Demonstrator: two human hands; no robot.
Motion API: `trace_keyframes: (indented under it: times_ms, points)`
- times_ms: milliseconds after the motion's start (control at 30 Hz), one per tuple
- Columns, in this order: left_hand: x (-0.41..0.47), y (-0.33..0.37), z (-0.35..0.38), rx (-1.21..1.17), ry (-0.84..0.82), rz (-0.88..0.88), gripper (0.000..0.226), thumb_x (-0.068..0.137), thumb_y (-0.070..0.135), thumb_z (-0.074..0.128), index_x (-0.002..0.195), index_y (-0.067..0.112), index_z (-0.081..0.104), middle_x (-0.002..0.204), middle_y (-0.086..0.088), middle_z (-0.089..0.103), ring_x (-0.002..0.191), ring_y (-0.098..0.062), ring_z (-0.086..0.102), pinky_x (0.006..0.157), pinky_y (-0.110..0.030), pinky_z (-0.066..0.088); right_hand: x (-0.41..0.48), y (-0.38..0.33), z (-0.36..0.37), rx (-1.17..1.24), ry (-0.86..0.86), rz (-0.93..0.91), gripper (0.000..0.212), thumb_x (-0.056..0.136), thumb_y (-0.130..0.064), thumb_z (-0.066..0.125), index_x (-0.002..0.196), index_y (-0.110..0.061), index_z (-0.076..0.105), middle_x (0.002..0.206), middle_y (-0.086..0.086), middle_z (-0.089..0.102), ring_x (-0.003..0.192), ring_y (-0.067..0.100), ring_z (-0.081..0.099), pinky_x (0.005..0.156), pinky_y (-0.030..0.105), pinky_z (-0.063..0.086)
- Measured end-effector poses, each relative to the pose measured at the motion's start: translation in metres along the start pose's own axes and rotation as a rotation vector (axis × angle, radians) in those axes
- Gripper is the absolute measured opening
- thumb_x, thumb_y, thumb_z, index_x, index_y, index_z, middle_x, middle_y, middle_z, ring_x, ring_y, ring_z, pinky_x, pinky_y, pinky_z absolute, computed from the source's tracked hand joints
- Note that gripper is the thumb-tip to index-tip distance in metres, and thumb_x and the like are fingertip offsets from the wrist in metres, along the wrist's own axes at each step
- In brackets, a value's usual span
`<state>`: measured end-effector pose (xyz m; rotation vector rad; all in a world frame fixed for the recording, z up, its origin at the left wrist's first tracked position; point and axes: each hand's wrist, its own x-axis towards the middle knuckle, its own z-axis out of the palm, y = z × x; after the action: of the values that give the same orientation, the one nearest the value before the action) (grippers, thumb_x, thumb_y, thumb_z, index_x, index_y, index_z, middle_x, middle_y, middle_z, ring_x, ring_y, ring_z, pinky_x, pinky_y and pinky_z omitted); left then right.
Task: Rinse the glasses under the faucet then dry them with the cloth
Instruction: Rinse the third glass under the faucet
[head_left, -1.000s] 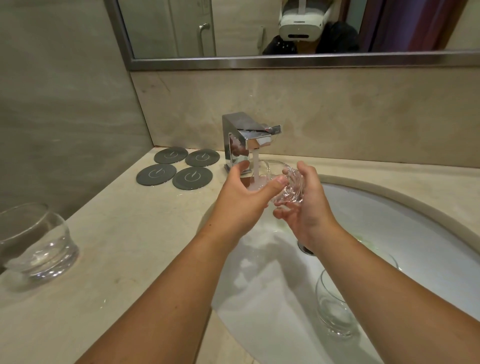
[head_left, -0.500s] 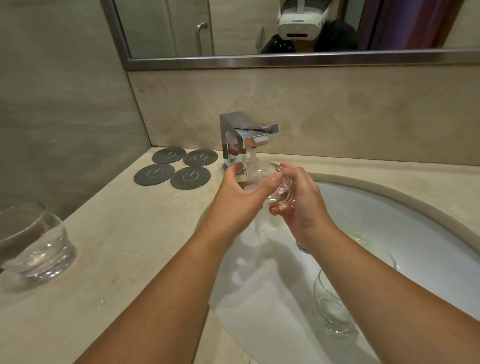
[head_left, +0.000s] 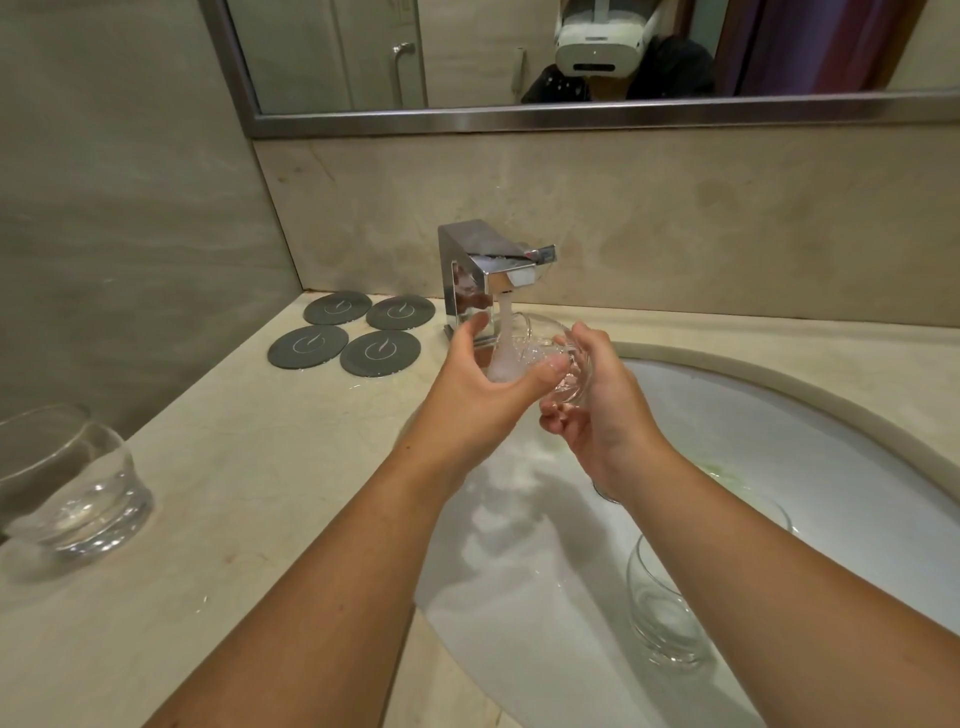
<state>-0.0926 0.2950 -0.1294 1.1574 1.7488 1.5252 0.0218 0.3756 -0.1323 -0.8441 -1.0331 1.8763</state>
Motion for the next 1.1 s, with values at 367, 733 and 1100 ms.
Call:
trace_keyframes:
  times_ms: [367, 733, 1100]
  points:
    - [-0.0006, 0.0023, -0.0024, -0.072, 0.055, 0.012, 0.129, 0.048, 0.086, 0.089, 0.157, 0.037, 0.039, 0.151, 0.010, 0.061, 0.135, -0.011, 0.063, 0.112, -0.049, 0.053, 0.0047, 0.0016, -0.0018, 0.028, -0.077, 0.014, 0.040, 0.098, -0.053, 0.059, 0.106, -0.015, 0.068, 0.084, 0.002, 0.067, 0.060, 0.018, 0.054, 0.051, 0.030, 0.036]
    - [-0.0024, 0.0003, 0.0008, -0.017, -0.037, -0.016, 0.122, 0.056, 0.087, 0.084, 0.158, 0.043, 0.035, 0.150, 0.016, 0.059, 0.138, -0.007, 0.058, 0.114, -0.049, 0.051, 0.0042, 0.0012, -0.0037, 0.000, 0.033, -0.034, 0.027, 0.099, -0.037, 0.064, 0.106, -0.012, 0.067, 0.083, 0.008, 0.061, 0.050, 0.017, 0.047, 0.046, 0.028, 0.037]
    - [-0.0033, 0.0047, -0.0032, -0.034, 0.031, 0.008, 0.111, 0.063, 0.068, 0.088, 0.158, 0.038, 0.039, 0.144, 0.023, 0.057, 0.131, 0.002, 0.060, 0.112, -0.045, 0.054, 0.0043, 0.0030, -0.0027, -0.030, -0.039, 0.044, 0.042, 0.101, -0.054, 0.057, 0.113, -0.015, 0.070, 0.092, 0.005, 0.069, 0.056, 0.016, 0.054, 0.051, 0.030, 0.039]
